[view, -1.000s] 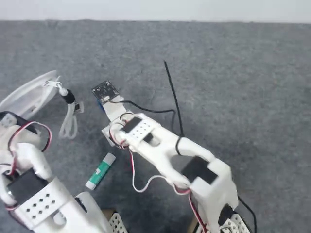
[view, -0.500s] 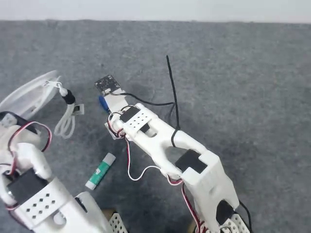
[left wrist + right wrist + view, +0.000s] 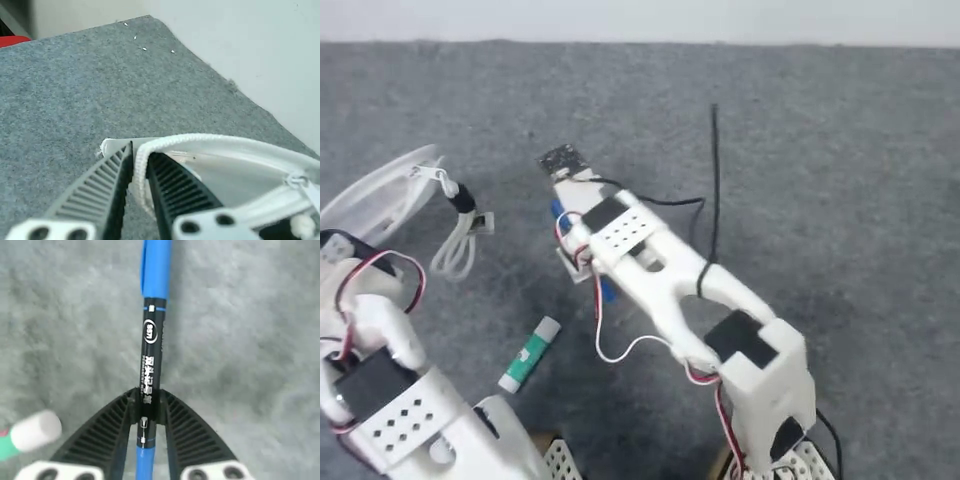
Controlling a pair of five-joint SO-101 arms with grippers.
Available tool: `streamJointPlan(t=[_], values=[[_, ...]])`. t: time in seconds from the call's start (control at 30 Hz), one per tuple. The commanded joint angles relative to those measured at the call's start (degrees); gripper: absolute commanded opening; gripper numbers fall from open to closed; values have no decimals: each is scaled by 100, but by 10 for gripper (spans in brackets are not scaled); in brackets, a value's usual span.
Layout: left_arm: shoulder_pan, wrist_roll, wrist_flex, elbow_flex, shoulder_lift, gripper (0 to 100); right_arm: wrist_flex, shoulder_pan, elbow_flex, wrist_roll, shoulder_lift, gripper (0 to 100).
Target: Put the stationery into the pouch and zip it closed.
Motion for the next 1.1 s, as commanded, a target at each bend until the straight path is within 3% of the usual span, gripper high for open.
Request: streamJointPlan(t=[0.0,0.13,0.27,0.33,0.57,0.87,1.07], values=[[-9,114,-237,-400,-26,10,681,295,-193,-53,-778,6],[-9,114,-237,-400,-26,10,1235,444,-193,-53,-980,25],[0,105,-237,-400,-26,10,1745,400,-185,-62,-1068,188],[0,97,-237,-400,-26,10,1895,242,-185,-88,-1095,221],[0,97,-229,-400,-26,10,1235,-136,-185,-589,-1015,151],[0,97,-220,-400,-26,10,163,-136,-202,-607,-233,148],[0,88,-255,-303,-35,10,-22,-330,-220,-598,119,148]])
